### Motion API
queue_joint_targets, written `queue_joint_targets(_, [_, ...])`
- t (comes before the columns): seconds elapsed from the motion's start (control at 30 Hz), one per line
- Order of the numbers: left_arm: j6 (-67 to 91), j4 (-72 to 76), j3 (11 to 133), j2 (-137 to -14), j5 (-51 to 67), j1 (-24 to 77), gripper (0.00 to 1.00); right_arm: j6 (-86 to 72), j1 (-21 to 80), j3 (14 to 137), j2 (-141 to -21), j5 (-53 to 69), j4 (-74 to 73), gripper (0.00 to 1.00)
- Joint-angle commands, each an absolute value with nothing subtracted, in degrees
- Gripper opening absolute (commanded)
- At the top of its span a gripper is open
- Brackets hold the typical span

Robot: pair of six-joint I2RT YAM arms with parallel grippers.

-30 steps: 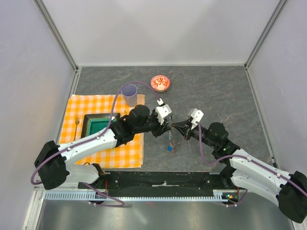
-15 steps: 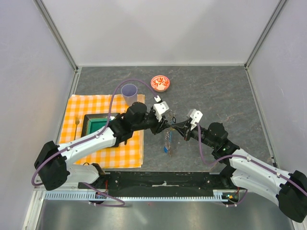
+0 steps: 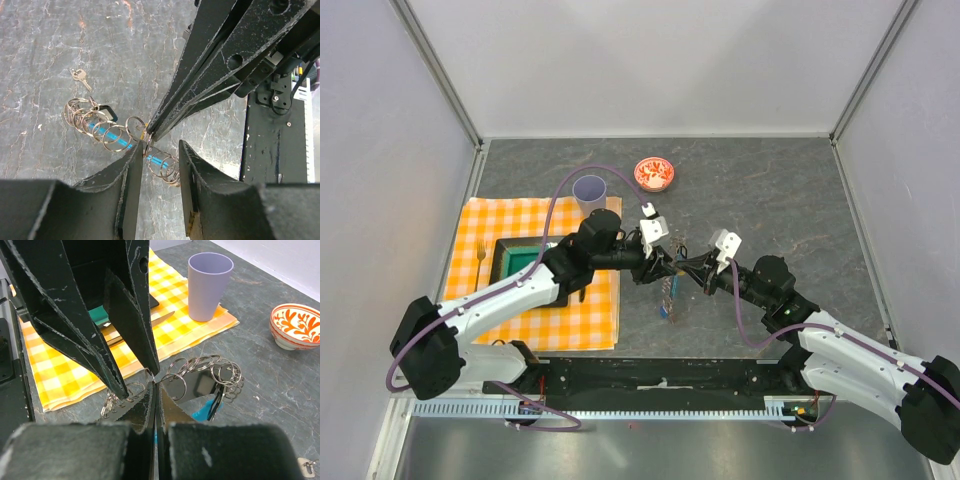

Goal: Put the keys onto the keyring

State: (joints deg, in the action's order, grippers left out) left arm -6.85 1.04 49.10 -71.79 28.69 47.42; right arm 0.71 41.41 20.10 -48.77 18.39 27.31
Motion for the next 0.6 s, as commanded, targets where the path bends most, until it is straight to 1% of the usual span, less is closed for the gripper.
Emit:
queue_joint_targets(0.0, [-10.28,-1.13,50.98,-72.51,32.61,47.29,0.4,1.23,41.57,22.06,-47.72,19.86,33.13,0.0])
queue_joint_targets(0.4, [-11.69,-0.27,50.01,-71.28,33.4,47.29,0.36,1.23,41.66,22.06,-47.46,21.97,33.22,0.0])
queue_joint_targets(0.57, [-12.04,1.76,48.69,-69.7,33.4,47.37,0.29,1.32,41.66,22.06,-47.55,22.67,33.05,0.0])
